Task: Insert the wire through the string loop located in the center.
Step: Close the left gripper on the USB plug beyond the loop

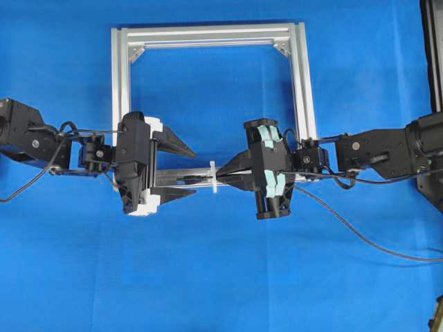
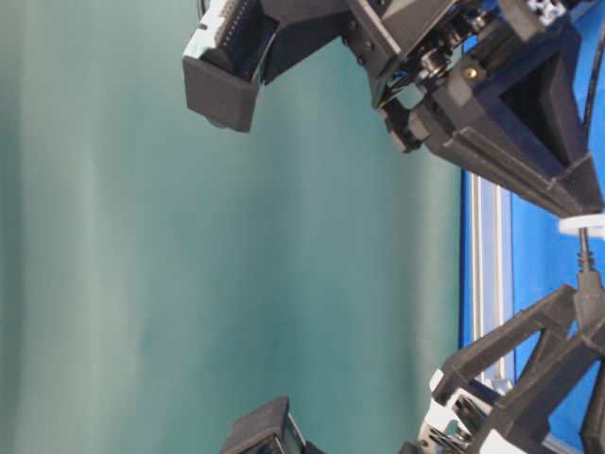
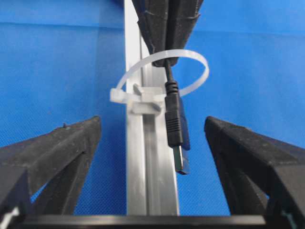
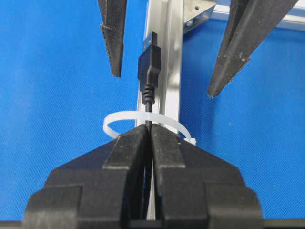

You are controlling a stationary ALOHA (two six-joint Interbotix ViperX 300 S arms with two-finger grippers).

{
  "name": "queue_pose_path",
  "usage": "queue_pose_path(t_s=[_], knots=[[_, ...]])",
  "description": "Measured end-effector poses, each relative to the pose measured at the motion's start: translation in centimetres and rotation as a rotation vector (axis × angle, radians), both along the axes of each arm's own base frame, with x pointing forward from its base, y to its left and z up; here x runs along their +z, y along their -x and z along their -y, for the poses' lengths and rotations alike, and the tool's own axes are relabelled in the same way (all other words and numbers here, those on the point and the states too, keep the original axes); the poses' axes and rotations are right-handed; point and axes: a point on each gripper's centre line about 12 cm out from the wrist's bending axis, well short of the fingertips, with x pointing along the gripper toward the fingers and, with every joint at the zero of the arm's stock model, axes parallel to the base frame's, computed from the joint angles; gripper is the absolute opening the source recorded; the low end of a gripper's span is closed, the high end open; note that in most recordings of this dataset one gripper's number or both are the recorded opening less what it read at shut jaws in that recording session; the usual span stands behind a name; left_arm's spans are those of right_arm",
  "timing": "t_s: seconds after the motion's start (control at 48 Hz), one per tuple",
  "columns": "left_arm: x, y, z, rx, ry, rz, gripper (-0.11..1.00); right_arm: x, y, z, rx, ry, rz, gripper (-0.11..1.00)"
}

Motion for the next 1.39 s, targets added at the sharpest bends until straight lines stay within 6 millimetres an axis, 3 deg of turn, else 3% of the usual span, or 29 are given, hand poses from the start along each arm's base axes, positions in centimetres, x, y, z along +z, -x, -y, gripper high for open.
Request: queue_pose_path(t_s=[0.375, 0.458, 0.687, 1.27, 1.394], knots=[[0.01, -0.03, 0.01, 0.000, 0.000, -0.002, 0.88, 0.00, 0.00, 0.00, 0.000, 0.000, 0.000, -0.02], [-0.03, -0.02, 0.01, 0.000, 0.000, -0.005, 0.71, 0.06, 0.00, 0.06, -0.002, 0.000, 0.002, -0.02], [-0.05, 0.02, -0.10, 0.002, -0.001, -0.005, 0.08, 0.06, -0.01, 0.12, -0.004, 0.000, 0.002, -0.02], [-0.11, 0.05, -0.10, 0.002, 0.000, -0.011, 0.08, 0.06, -0.01, 0.18, -0.004, 0.001, 0.002, -0.02], [-0.09, 0.01, -0.09, 0.002, 0.001, -0.011, 0.08, 0.06, -0.01, 0.18, -0.004, 0.001, 0.002, 0.12]])
